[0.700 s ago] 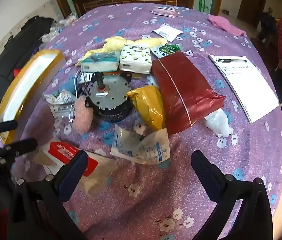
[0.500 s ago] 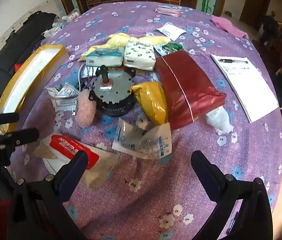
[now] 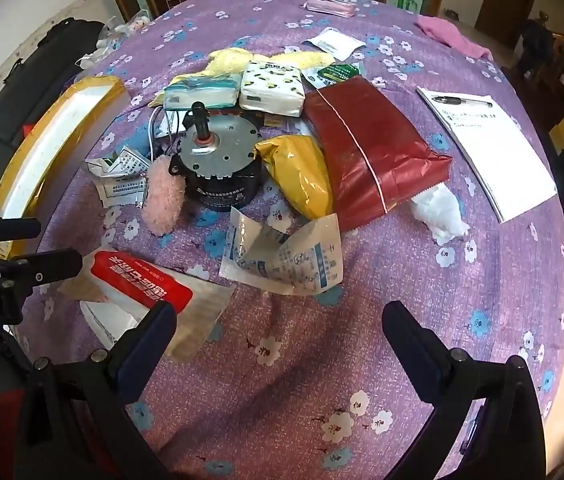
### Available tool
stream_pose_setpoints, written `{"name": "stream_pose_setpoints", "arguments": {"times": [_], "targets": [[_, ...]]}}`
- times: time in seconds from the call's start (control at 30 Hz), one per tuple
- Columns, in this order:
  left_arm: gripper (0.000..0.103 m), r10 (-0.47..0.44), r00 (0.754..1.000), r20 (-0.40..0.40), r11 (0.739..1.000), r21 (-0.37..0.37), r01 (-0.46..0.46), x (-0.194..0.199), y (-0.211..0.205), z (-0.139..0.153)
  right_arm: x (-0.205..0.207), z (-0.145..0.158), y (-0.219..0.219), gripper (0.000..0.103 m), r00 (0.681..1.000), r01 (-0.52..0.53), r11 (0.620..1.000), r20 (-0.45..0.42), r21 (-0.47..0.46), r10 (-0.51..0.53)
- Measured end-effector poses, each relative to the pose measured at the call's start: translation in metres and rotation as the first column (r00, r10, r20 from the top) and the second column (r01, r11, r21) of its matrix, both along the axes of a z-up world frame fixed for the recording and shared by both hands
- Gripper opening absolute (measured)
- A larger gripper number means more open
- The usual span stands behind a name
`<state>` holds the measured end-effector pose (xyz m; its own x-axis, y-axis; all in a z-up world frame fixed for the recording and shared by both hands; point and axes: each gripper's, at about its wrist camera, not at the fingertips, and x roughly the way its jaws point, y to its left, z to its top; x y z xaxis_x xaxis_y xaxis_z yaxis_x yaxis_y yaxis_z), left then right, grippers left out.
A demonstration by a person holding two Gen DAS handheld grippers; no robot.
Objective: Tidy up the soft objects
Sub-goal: 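Move left tool toward the white square pad while right tool approaches the red-labelled packet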
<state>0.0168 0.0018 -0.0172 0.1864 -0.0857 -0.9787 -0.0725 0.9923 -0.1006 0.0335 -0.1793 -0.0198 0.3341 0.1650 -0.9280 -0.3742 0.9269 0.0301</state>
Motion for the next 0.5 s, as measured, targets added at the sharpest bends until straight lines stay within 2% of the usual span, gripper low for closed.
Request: {"name": "stream_pose_setpoints", "arguments": {"times": [0.33,0.5], "targets": [[0.094,-0.003,1.0,-0.008,1.0,-0.018,0.002,0.0,-0.001,-0.002,-0.001,0.002,-0.003,0.102,1.0,-0.014,1.0,-0.003,-0.004,0.014],[0.094,0.031,0.999,-0.012,0.999,-0.044,-0.031,-0.012,0.013,-0.002,-0.003,-0.001,-0.006,0.102,0.999,-0.022,1.0,-0.029,0.001,0.022]]}}
